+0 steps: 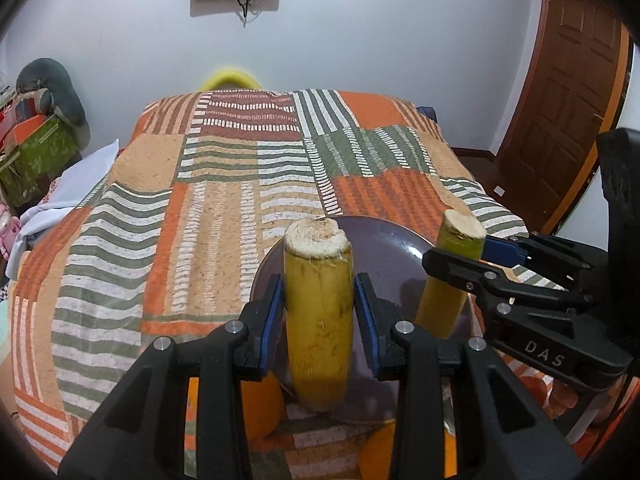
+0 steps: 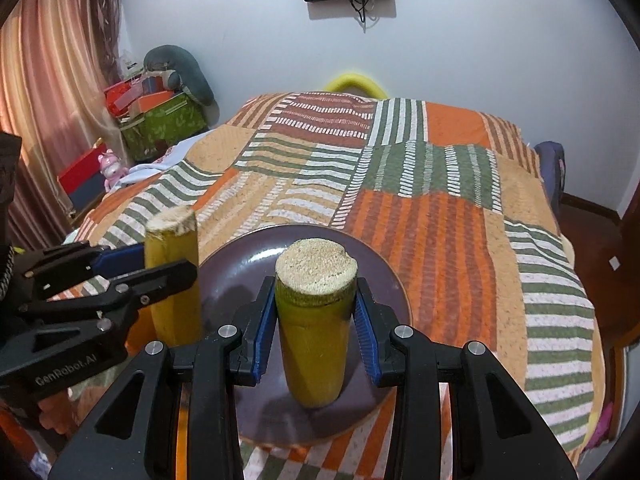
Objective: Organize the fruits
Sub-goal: 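Carry both corn cobs onto the purple plate and open both tools, then move both tools back toward the oranges on the quilt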
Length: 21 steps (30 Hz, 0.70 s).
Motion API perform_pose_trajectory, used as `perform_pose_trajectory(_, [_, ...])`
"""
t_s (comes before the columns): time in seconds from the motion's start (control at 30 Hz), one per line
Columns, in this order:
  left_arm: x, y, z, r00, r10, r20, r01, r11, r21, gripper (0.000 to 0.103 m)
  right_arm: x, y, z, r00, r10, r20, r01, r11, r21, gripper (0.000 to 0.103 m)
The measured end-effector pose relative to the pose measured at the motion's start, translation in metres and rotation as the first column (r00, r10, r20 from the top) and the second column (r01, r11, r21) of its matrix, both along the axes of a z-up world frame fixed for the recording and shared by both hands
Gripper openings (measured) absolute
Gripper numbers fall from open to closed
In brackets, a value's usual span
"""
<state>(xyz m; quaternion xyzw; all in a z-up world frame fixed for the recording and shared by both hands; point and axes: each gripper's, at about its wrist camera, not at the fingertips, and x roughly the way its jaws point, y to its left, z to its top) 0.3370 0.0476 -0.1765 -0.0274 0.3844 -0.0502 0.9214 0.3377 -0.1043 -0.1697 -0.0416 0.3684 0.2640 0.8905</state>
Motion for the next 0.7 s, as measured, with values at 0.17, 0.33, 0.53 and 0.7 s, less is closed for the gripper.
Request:
perform_pose_trajectory(0.17, [0.012, 0.0, 0.0, 1.0, 0.009, 0.012, -0.009, 1.0, 0.018, 0.035, 0.016, 0.004, -0.003, 1.0, 0.005, -0.027, -0.005, 1.0, -0.006, 0.036])
perform_pose_trajectory(0.33, [0.017, 0.006, 0.002, 1.0, 0.018, -0.002, -0.018, 1.0, 0.0, 0.035, 0.015, 0.008, -0.004, 1.0, 0.0, -0.007, 0.0, 0.998, -0.055, 0.044])
perform_pose_trajectory(0.53, [0.002, 0.01, 0.011, 1.0, 0.03, 0.006, -0.03, 1.0, 0.003, 0.035, 0.001, 0.0, 0.004, 1.0, -0.009, 0.021, 0.01, 0.999, -0.054, 0.052])
perform_pose_trajectory(0.7, [-0.02, 0.013, 0.023, 0.999, 0.033, 0.025, -0.034, 0.999, 0.014, 0.037, -0.019, -0.005, 0.017, 0.998, -0.017, 0.054, 0.02, 0.998, -0.054, 0.052])
